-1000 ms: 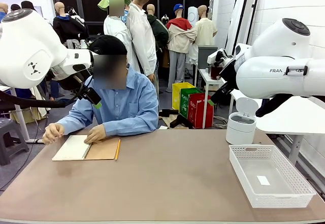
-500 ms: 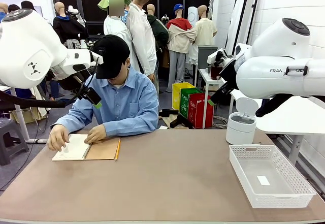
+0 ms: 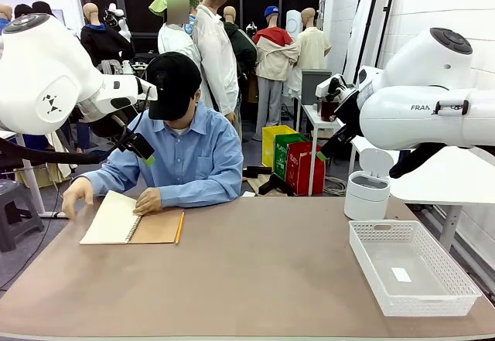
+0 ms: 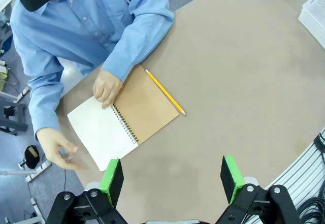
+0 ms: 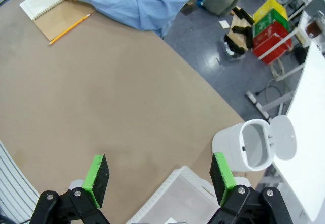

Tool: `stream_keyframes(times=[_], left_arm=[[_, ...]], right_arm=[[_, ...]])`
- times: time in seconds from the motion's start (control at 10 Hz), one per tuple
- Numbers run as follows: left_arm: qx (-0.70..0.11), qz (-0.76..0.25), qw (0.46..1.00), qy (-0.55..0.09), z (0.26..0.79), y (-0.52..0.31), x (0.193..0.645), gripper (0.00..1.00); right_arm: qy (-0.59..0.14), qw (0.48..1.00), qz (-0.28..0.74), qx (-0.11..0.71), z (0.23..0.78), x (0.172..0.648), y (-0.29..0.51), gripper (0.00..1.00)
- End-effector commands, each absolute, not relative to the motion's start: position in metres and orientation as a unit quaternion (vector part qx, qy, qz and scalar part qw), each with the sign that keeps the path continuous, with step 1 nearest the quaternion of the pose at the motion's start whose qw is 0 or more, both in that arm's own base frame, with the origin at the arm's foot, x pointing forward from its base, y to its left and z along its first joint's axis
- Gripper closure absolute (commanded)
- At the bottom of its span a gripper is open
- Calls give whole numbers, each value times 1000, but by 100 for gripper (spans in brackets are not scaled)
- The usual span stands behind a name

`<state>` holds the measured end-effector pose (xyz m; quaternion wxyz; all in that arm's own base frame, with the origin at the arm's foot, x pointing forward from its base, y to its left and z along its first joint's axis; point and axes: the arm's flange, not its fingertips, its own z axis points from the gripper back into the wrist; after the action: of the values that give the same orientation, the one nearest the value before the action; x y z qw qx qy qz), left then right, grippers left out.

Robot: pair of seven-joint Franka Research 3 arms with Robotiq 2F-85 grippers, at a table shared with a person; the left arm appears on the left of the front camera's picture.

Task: Sort the paper based on its condition.
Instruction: If a person hands you a paper, place it in the Organizing basket , and if it's crumpled, put it in the Trash can.

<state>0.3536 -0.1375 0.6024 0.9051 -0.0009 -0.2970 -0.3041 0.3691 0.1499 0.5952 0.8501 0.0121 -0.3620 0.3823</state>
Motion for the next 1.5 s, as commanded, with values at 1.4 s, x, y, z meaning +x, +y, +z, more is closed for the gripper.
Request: stream_keyframes(times=[1.4], left_arm=[[-2, -308, 904, -298, 604, -137, 353, 0]], right_arm=[[-358, 851, 383, 13, 597, 369, 150, 0]])
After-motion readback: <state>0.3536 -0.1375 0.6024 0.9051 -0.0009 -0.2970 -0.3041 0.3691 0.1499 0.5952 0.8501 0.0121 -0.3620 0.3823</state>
